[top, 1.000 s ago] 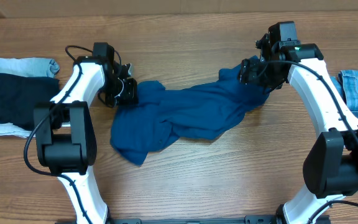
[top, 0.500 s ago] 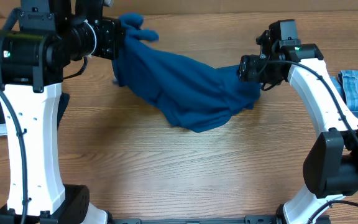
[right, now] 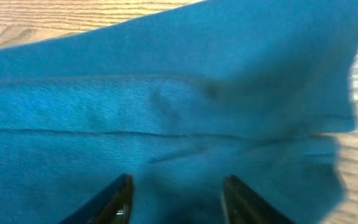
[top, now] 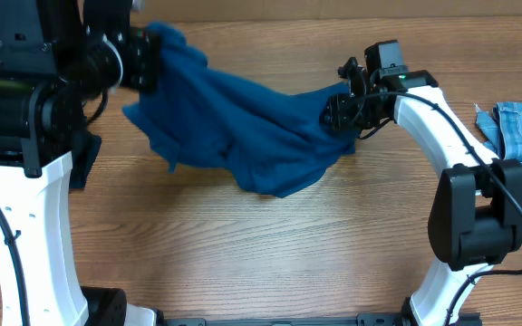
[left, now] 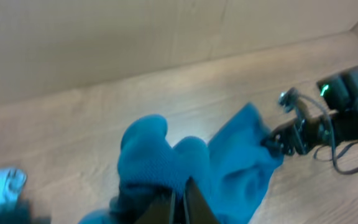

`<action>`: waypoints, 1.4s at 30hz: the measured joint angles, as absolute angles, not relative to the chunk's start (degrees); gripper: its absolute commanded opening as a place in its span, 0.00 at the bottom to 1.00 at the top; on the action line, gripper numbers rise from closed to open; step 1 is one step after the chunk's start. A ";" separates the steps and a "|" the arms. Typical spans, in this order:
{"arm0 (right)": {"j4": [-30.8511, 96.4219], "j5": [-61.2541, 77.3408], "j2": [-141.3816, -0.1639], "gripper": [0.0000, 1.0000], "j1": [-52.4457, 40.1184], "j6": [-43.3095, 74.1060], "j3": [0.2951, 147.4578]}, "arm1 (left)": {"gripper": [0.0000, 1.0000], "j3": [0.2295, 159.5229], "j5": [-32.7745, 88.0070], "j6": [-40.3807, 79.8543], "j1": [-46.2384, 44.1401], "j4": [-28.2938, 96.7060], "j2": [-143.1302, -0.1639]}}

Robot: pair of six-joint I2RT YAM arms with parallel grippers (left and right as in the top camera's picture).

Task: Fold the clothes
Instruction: 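Lift the teal shirt's left end high with the left gripper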

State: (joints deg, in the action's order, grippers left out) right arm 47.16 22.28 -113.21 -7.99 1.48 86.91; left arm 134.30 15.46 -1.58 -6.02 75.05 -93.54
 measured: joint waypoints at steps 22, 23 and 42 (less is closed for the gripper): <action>50.68 28.34 -113.19 0.69 1.02 3.03 91.83 | 0.04 148.99 -1.19 -3.38 -14.28 83.70 -93.49; 51.20 28.36 -113.19 0.72 0.54 3.16 91.85 | 0.04 148.99 -1.98 -3.38 -14.15 83.72 -93.49; 60.93 28.16 -120.57 0.75 -7.64 2.94 90.19 | 0.04 148.99 -7.14 -3.38 -14.11 84.31 -93.49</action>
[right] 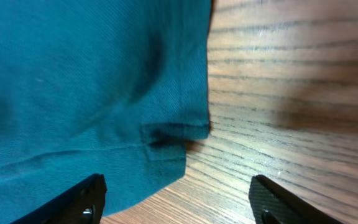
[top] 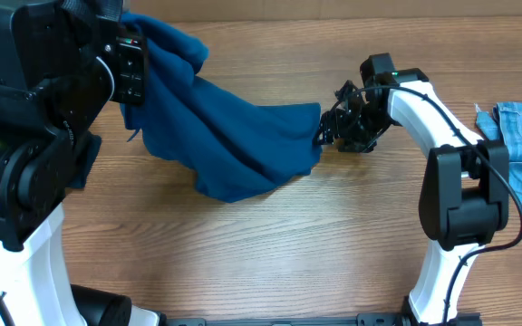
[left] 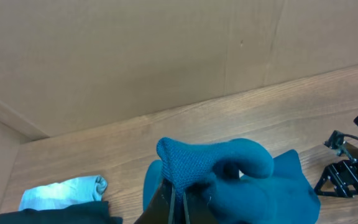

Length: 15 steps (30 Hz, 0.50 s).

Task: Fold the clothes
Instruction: 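Lift the teal shirt's left end high with the left gripper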

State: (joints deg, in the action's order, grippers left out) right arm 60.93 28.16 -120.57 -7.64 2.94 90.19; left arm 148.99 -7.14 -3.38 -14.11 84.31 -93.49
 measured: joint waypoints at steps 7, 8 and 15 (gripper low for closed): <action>65.12 31.92 -120.84 0.77 -9.10 2.96 89.97 | 0.04 148.99 -7.14 -3.38 -14.11 84.53 -93.49; 65.10 32.56 -120.84 0.77 -9.15 2.81 89.97 | 0.04 148.99 -7.14 -3.38 -14.11 84.53 -93.49; 64.55 34.57 -123.39 0.70 -9.15 2.35 90.00 | 0.04 148.99 -7.16 -3.38 -14.11 84.53 -93.49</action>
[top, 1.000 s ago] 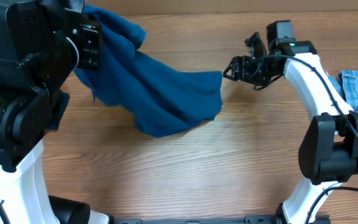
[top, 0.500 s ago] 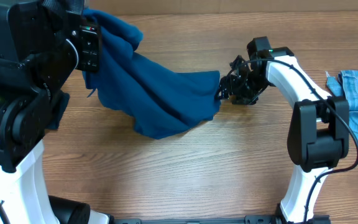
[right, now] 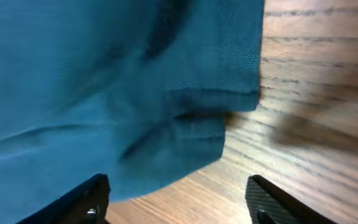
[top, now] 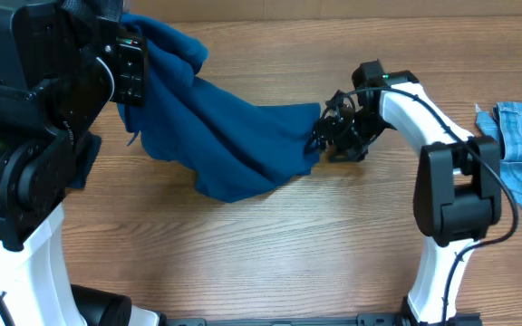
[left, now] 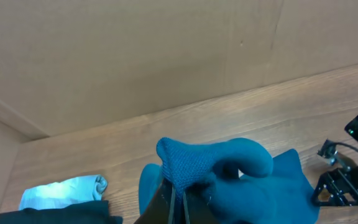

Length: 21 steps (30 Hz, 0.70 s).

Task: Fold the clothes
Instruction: 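Lift the teal shirt's left end high with the left gripper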

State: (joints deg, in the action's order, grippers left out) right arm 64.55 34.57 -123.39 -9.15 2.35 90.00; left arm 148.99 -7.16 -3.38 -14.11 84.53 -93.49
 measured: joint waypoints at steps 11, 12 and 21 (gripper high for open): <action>61.08 42.46 -126.19 0.10 -9.15 0.12 89.93 | 0.04 148.99 -7.14 -3.38 -14.11 84.58 -93.49; 61.04 42.54 -126.19 0.04 -9.15 0.16 89.93 | 0.04 148.99 -7.14 -3.38 -14.11 84.58 -93.51; 62.70 40.69 -124.57 0.04 -6.07 -0.43 90.06 | 0.04 148.99 -7.14 -3.38 -14.11 84.58 -94.41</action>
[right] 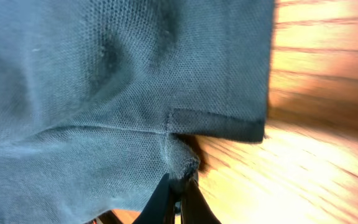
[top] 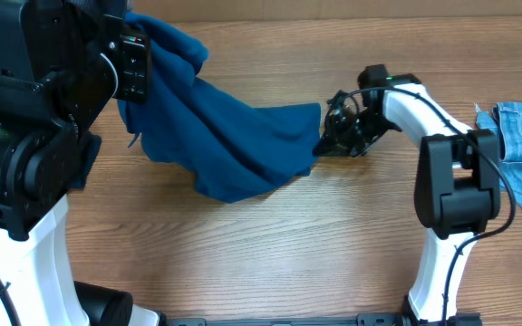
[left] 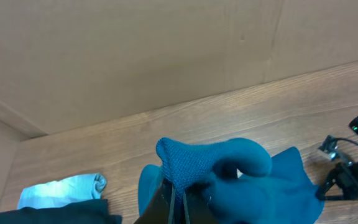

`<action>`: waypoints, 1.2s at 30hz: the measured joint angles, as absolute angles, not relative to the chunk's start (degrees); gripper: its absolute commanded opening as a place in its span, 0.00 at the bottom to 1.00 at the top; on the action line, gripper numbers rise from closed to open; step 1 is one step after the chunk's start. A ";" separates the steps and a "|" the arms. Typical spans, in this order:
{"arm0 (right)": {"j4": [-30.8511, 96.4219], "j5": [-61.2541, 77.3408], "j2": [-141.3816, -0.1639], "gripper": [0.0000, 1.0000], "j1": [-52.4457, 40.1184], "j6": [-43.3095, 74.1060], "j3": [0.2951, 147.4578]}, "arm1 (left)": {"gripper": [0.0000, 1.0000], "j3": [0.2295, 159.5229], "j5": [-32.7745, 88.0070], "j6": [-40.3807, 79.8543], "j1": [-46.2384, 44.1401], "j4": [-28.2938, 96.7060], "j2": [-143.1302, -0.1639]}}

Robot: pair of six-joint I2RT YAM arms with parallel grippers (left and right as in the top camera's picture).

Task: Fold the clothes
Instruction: 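Lift the teal shirt's left end high with the left gripper, then raise the shirt with both grippers and swing it flat onto the table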

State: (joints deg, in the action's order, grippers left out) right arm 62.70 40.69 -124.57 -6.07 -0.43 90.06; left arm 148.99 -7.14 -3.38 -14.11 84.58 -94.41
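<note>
A dark blue shirt (top: pixel 225 136) hangs from the upper left down across the wooden table (top: pixel 270 244) to the middle. My left gripper (left: pixel 180 198) is shut on a bunched fold of the shirt (left: pixel 191 165), holding it high above the table. My right gripper (right: pixel 180 185) is shut on a corner of the shirt's hem (right: pixel 185 158) low at the table; overhead the right gripper (top: pixel 326 145) sits at the shirt's right edge.
Folded light blue jeans (top: pixel 519 145) lie at the table's right edge. In the left wrist view a pale blue garment (left: pixel 58 190) and a dark one (left: pixel 48 216) lie far left. A cardboard wall (left: pixel 166 50) stands behind the table.
My right gripper was open beside the shirt's hem corner. Now it is shut on that corner. The left gripper still holds its fold high, unmoved.
At first the shirt was spread between both arms, left gripper shut on it and right gripper open over the cloth. Then the left gripper held it higher and the right stood open at the hem's corner. Now the right gripper is shut on that corner.
</note>
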 measured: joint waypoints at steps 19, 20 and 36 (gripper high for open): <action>63.09 20.97 -77.93 0.04 25.28 5.06 109.73 | 0.06 148.99 -18.55 -3.14 -12.23 78.63 -93.84; 63.22 20.95 -76.75 0.04 25.63 5.34 110.72 | 0.06 148.99 -18.70 -3.14 -12.23 78.02 -93.30; 75.75 21.08 -75.09 0.04 25.87 6.02 139.22 | 0.04 150.50 -15.84 -1.65 -11.94 77.49 -74.04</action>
